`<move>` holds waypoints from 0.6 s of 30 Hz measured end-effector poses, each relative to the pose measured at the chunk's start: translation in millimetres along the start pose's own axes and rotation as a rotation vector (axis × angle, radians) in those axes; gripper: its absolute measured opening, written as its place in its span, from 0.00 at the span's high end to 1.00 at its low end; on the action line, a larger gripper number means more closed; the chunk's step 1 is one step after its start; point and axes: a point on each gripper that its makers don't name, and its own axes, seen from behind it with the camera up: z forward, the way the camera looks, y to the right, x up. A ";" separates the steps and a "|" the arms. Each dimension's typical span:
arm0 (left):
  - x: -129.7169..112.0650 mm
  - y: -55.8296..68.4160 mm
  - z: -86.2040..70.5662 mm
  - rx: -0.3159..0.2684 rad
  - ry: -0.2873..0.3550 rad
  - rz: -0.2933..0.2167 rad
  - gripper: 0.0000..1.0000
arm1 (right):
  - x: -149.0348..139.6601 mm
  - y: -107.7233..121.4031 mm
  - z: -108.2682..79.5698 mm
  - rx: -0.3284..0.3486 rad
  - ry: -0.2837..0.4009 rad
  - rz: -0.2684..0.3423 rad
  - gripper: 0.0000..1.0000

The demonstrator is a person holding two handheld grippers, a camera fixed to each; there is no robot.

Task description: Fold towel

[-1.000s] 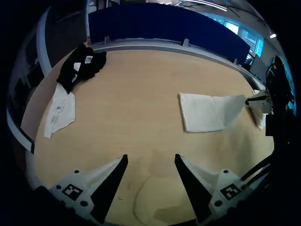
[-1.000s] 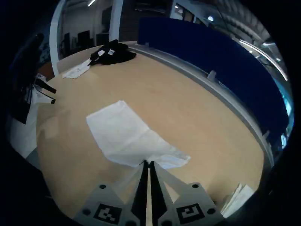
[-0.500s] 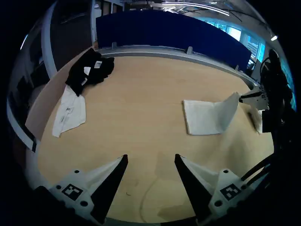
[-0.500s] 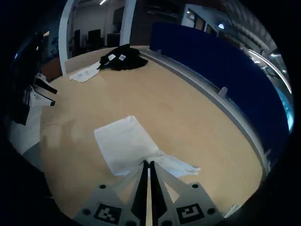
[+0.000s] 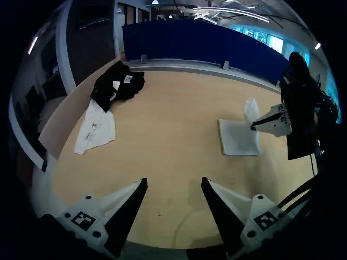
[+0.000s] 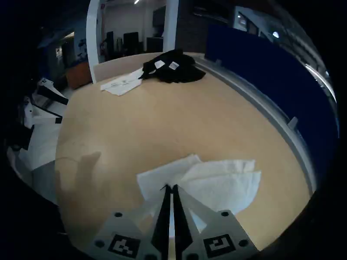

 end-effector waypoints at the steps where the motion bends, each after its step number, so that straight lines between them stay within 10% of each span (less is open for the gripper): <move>1: -1.9 -2.0 -2.0 0.006 0.000 -0.002 0.08 | -0.4 -5.8 8.3 0.013 -0.005 0.004 0.96; 9: -19.0 -10.2 -12.0 0.032 -0.014 -0.020 0.08 | -19.9 -34.2 60.1 0.078 -0.071 0.037 0.96; 18: -21.2 -7.4 -6.6 0.022 -0.016 -0.034 0.08 | -21.6 -33.8 54.9 0.090 -0.080 0.023 0.77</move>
